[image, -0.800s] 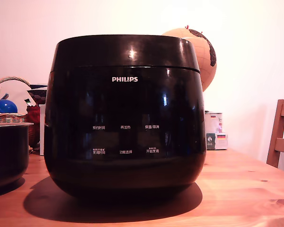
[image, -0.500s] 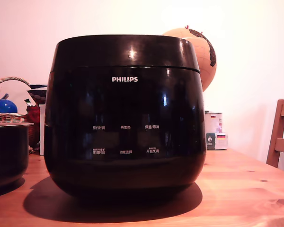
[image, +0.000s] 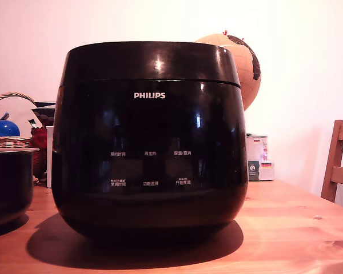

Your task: Open the rice cooker by pressing the large metal button on the top of its lid with medium force

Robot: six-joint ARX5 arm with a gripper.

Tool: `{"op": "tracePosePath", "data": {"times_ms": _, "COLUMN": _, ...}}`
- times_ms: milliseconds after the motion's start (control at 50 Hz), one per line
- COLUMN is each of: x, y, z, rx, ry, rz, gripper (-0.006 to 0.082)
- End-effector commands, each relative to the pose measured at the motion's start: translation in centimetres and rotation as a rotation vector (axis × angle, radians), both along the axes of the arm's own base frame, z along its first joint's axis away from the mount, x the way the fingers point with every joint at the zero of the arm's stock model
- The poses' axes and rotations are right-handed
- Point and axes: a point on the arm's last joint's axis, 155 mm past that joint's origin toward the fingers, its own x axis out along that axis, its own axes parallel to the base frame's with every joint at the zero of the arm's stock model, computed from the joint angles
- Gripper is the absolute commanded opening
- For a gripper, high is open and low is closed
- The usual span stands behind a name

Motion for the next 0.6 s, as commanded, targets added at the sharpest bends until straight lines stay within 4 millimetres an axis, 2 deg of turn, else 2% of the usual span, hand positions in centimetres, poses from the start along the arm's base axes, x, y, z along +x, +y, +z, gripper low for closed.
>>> {"op": "tracePosePath", "data": {"times_ms": 0, "x": -0.7, "y": -1.3, "z": -0.2, "rx": 0.012, "ry": 0.04, "rz": -0.081, "gripper": -0.0022}}
{"op": "tracePosePath", "data": {"times_ms": 120, "x": -2.1, "y": -3.3, "z": -0.4, "rx": 0.036, "ry": 0.101, "rz": -0.227, "gripper": -0.0022}}
{"op": "tracePosePath", "data": {"times_ms": 220, "x": -2.4, "y": -4.4, "z": -0.7, "rx": 0.052, "ry": 0.148, "rz": -0.302, "gripper": -0.0022}}
{"op": "tracePosePath", "data": {"times_ms": 380, "x": -1.7, "y": -5.6, "z": -0.7, "rx": 0.137, "ry": 0.12, "rz": -0.342, "gripper": -0.0022}}
{"op": "tracePosePath", "data": {"times_ms": 520, "x": -0.5, "y": -7.0, "z": -0.5, "rx": 0.186, "ry": 0.119, "rz": -0.371, "gripper": -0.0022}}
{"op": "tracePosePath", "data": {"times_ms": 540, "x": -0.2, "y": -7.1, "z": -0.5, "rx": 0.24, "ry": 0.051, "rz": -0.365, "gripper": -0.0022}}
{"op": "tracePosePath", "data": {"times_ms": 580, "x": 0.3, "y": -7.6, "z": -0.6, "rx": 0.244, "ry": 0.068, "rz": -0.367, "gripper": -0.0022}}
